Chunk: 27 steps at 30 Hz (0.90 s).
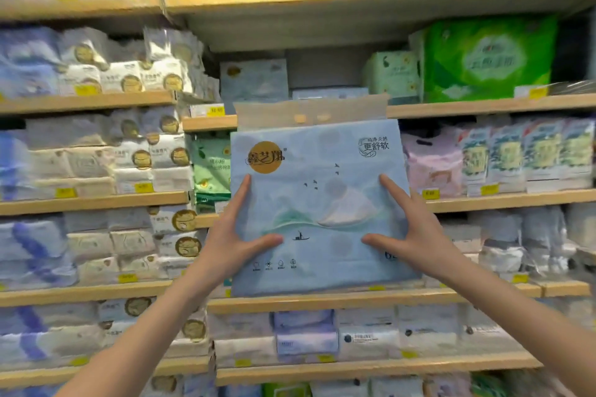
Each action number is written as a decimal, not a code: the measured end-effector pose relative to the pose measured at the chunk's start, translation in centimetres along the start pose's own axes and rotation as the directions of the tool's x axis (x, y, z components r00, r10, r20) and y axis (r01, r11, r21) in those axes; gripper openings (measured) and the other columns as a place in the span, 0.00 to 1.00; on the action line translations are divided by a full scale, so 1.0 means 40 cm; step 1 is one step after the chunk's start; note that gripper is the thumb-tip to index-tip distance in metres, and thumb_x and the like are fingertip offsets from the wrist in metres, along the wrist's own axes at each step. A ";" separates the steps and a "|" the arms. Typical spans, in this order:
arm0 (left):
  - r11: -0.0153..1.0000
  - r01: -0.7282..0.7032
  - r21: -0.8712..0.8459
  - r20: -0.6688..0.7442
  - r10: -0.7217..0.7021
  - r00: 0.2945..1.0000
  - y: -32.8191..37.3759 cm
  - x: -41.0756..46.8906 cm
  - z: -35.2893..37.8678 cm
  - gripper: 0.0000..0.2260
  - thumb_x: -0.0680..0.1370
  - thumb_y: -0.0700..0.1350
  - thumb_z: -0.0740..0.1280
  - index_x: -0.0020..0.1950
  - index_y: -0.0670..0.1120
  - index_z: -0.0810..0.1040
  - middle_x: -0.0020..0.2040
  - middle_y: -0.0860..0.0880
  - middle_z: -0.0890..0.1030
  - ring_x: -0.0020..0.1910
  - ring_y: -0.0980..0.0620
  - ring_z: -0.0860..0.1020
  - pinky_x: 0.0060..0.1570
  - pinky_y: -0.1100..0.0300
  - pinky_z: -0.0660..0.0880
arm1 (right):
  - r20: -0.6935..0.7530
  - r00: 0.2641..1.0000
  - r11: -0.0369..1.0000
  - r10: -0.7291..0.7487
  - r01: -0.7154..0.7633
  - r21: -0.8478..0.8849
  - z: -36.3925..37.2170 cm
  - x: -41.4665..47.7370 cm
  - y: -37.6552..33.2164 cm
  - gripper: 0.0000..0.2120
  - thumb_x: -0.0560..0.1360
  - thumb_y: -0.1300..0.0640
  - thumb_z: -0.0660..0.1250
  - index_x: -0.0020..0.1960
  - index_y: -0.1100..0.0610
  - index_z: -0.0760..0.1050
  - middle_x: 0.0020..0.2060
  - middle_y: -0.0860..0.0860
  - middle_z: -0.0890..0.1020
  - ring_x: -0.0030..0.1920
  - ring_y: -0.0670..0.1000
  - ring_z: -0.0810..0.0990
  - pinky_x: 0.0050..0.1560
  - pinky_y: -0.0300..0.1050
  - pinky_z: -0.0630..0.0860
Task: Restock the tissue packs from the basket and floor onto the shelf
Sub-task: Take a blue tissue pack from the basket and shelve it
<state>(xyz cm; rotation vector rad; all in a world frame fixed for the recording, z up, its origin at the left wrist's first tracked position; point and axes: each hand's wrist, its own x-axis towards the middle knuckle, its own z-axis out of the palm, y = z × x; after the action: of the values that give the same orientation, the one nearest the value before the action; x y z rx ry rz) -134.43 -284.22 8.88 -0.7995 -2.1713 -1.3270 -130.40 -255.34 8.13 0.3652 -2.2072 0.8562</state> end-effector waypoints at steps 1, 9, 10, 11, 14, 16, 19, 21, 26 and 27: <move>1.000 -0.014 0.005 -0.011 0.014 1.000 0.018 0.012 -0.012 0.44 0.53 0.72 0.70 0.64 0.77 0.49 0.64 0.71 0.62 0.66 0.56 0.69 0.63 0.52 0.72 | -0.010 1.000 1.000 -0.019 0.019 0.002 -0.016 0.015 -0.016 0.44 0.64 0.50 0.75 0.68 0.36 0.51 0.66 0.54 0.66 0.67 0.51 0.63 0.63 0.40 0.61; 0.990 -0.138 0.039 -0.103 0.141 0.985 0.148 0.088 -0.093 0.46 0.61 0.56 0.74 0.73 0.64 0.51 0.69 0.58 0.65 0.65 0.55 0.71 0.63 0.50 0.72 | -0.123 0.982 0.989 -0.143 0.139 -0.041 -0.110 0.118 -0.119 0.44 0.63 0.51 0.76 0.67 0.35 0.50 0.63 0.54 0.66 0.66 0.51 0.65 0.63 0.37 0.59; 0.987 -0.155 0.052 -0.116 0.160 0.980 0.157 0.094 -0.101 0.46 0.61 0.56 0.74 0.73 0.63 0.52 0.69 0.58 0.65 0.65 0.55 0.70 0.63 0.51 0.71 | -0.128 0.980 0.988 -0.153 0.148 -0.046 -0.117 0.126 -0.129 0.44 0.63 0.51 0.76 0.68 0.35 0.50 0.63 0.54 0.66 0.66 0.51 0.65 0.63 0.36 0.59; 0.984 -0.171 0.057 -0.128 0.177 0.976 0.164 0.098 -0.109 0.46 0.61 0.56 0.74 0.73 0.63 0.52 0.70 0.59 0.65 0.66 0.55 0.70 0.64 0.52 0.71 | -0.136 0.977 0.986 -0.163 0.159 -0.042 -0.120 0.133 -0.139 0.44 0.63 0.51 0.76 0.68 0.35 0.50 0.63 0.53 0.66 0.66 0.50 0.66 0.63 0.36 0.59; 0.977 -0.199 0.077 -0.153 0.209 0.966 0.176 0.104 -0.129 0.46 0.61 0.56 0.73 0.73 0.63 0.51 0.70 0.60 0.64 0.68 0.57 0.68 0.66 0.54 0.69 | -0.163 0.968 0.981 -0.193 0.192 -0.025 -0.117 0.146 -0.156 0.45 0.63 0.51 0.76 0.69 0.36 0.51 0.63 0.54 0.65 0.66 0.50 0.66 0.64 0.38 0.60; 0.969 -0.221 0.109 -0.163 0.236 0.958 0.174 0.110 -0.140 0.46 0.61 0.57 0.73 0.73 0.63 0.51 0.71 0.58 0.65 0.68 0.56 0.68 0.66 0.53 0.69 | -0.178 0.962 0.978 -0.209 0.209 -0.021 -0.109 0.155 -0.163 0.45 0.63 0.51 0.76 0.69 0.36 0.51 0.63 0.53 0.66 0.65 0.50 0.66 0.63 0.37 0.60; 0.963 -0.232 0.136 -0.167 0.253 0.953 0.162 0.133 -0.157 0.46 0.61 0.58 0.73 0.73 0.64 0.50 0.71 0.56 0.65 0.68 0.55 0.68 0.65 0.53 0.70 | -0.199 0.951 0.971 -0.235 0.239 -0.004 -0.089 0.184 -0.169 0.44 0.63 0.52 0.76 0.68 0.38 0.52 0.61 0.53 0.66 0.64 0.51 0.67 0.60 0.31 0.59; 0.958 -0.237 0.162 -0.172 0.264 0.949 0.151 0.160 -0.172 0.46 0.62 0.59 0.73 0.72 0.66 0.49 0.71 0.56 0.65 0.68 0.55 0.68 0.65 0.52 0.70 | -0.220 0.943 0.968 -0.248 0.252 -0.010 -0.074 0.215 -0.168 0.44 0.62 0.53 0.77 0.68 0.38 0.52 0.60 0.54 0.67 0.65 0.53 0.67 0.58 0.30 0.59; 0.940 -0.263 0.217 -0.181 0.303 0.935 0.122 0.241 -0.205 0.47 0.62 0.62 0.73 0.71 0.69 0.46 0.72 0.55 0.64 0.67 0.53 0.69 0.63 0.47 0.72 | -0.222 0.934 0.957 -0.281 0.291 0.012 -0.034 0.308 -0.161 0.44 0.62 0.46 0.75 0.64 0.29 0.47 0.65 0.58 0.66 0.69 0.57 0.64 0.66 0.49 0.64; 0.933 -0.271 0.235 -0.186 0.317 0.930 0.114 0.260 -0.211 0.47 0.63 0.62 0.73 0.72 0.68 0.46 0.72 0.55 0.64 0.67 0.53 0.69 0.63 0.46 0.72 | -0.226 0.929 0.952 -0.292 0.304 0.019 -0.026 0.330 -0.158 0.45 0.63 0.48 0.76 0.64 0.29 0.47 0.64 0.58 0.66 0.68 0.56 0.65 0.65 0.47 0.64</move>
<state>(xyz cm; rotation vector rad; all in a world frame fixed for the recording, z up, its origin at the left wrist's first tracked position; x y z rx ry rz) -138.03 -287.72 22.11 -0.8165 -1.8873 -0.9719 -135.93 -259.33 21.11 0.5869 -1.8664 0.7503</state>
